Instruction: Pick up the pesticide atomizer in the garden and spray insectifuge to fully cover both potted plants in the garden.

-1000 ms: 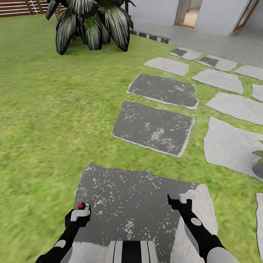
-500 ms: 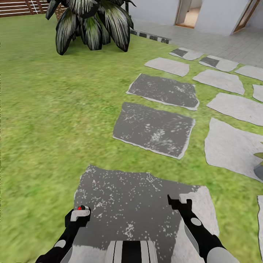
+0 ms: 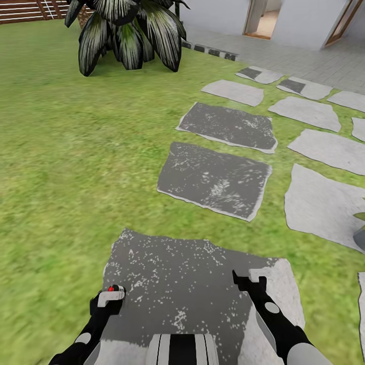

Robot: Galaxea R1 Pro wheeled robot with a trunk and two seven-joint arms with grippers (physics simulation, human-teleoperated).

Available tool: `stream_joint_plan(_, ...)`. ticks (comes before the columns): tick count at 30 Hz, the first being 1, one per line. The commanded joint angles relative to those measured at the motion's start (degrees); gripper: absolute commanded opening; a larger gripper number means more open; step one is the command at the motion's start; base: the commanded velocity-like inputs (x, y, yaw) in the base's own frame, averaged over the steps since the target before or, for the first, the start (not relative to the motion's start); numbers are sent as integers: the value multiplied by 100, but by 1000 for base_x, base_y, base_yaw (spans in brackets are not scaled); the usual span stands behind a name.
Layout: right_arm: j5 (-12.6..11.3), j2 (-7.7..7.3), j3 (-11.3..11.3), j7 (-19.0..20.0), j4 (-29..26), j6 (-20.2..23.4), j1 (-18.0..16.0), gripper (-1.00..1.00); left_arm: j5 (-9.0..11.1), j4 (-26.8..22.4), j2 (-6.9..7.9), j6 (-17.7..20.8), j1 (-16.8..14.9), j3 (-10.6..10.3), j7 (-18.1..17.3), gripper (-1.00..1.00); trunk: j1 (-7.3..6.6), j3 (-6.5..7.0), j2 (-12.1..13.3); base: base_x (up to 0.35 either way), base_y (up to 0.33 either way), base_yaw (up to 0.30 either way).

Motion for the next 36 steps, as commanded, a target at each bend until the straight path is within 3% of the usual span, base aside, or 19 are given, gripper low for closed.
stream_joint_plan(1,0,0,-1,-2,4,-18,-2,100,-43,5,-4,-20,-3,36,4,-100,-1,-3,-1,0,0,0)
stream_joint_plan(10,0,0,-1,-2,4,-18,-2,100,-38,5,4,-20,-3,156,12,-100,-1,-3,-1,0,0,0)
stream_joint_plan(19,0,0,-1,-2,4,-18,-2,100,-42,5,-4,-28,-3,150,11,-100,-1,-3,-1,0,0,0)
stream_joint_plan(36,16,0,8,-2,13,-24,-2,100,-42,5,-2,-12,-3,155,3,-100,-45,374,22,0,0,0)
